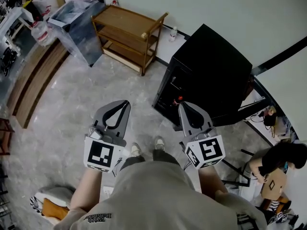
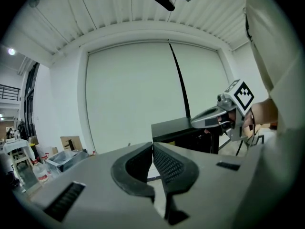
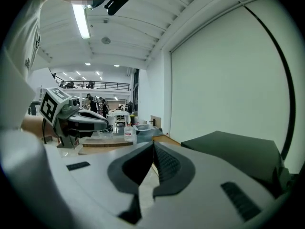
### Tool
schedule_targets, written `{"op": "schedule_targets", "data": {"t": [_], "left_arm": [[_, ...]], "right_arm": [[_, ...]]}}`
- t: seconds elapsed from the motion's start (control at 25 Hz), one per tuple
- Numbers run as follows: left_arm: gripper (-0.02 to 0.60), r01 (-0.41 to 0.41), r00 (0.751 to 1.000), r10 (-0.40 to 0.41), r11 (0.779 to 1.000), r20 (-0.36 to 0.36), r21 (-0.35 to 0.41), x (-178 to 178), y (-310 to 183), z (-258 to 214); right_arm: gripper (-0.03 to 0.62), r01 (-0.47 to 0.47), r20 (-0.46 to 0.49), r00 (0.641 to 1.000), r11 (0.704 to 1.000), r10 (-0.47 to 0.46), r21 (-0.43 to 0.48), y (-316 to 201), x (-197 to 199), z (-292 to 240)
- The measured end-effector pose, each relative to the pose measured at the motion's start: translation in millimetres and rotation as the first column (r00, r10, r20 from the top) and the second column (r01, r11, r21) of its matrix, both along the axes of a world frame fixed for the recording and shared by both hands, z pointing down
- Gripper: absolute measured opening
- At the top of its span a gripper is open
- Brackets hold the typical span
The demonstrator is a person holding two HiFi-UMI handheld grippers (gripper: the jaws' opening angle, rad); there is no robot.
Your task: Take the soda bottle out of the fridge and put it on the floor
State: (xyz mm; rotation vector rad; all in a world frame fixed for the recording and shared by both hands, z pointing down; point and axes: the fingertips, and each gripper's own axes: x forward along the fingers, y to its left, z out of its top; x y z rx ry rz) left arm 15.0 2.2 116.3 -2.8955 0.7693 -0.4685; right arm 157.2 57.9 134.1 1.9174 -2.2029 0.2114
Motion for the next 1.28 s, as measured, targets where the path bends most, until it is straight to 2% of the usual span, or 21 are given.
{"op": "schedule_targets", "data": {"t": [0.16,0.28,0.32,0.4,0.6,0.84,0.96,1.12,1.28], "left_arm": [[0.008,0.012,0.999,-0.013,1.000,0.044,0.026,20.6,-10.8,12.1],[0.008,0.011,0.999,-0.012,1.000,0.039,0.021,38.0,-16.3,27.2],[0.008,0.010,0.999,-0.010,1.000,0.038,0.011,43.6,-18.9,33.2],[0.006,0.008,0.999,-0.008,1.000,0.053,-0.001,54.9,-25.5,46.8],[0.006,0.025,0.997,-0.020,0.997,0.072,-0.073,78.7,-48.3,88.1],[0.008,0.038,0.994,-0.023,0.990,0.107,-0.139,99.1,-68.2,138.8],[0.008,0.024,0.992,-0.001,0.984,0.123,-0.179,109.8,-73.3,160.2],[0.008,0.016,0.990,0.014,0.977,0.140,-0.211,121.1,-78.7,189.2],[0.007,0.002,0.989,0.036,0.967,0.143,-0.255,133.3,-82.0,220.8]], "right_arm": [[-0.003,0.017,-0.053,0.998,1.000,-0.018,-0.015,-13.6,19.7,22.9],[0.000,0.016,-0.031,0.999,0.997,-0.019,-0.072,-22.7,31.8,51.7],[0.018,0.013,-0.023,1.000,0.995,-0.015,-0.096,-26.0,36.3,64.3],[0.101,0.002,-0.018,1.000,0.990,-0.005,-0.143,-33.2,45.9,90.9],[0.121,-0.043,-0.032,0.999,0.971,0.036,-0.234,-54.1,75.0,156.1],[0.126,-0.133,-0.026,0.991,0.928,0.133,-0.347,-71.2,109.8,246.8],[0.135,-0.159,-0.080,0.987,0.908,0.139,-0.388,-82.1,117.4,282.0],[0.135,-0.188,-0.098,0.982,0.879,0.162,-0.438,-94.3,126.6,329.5],[0.135,-0.249,-0.076,0.967,0.843,0.243,-0.476,-97.9,144.4,369.9]]}}
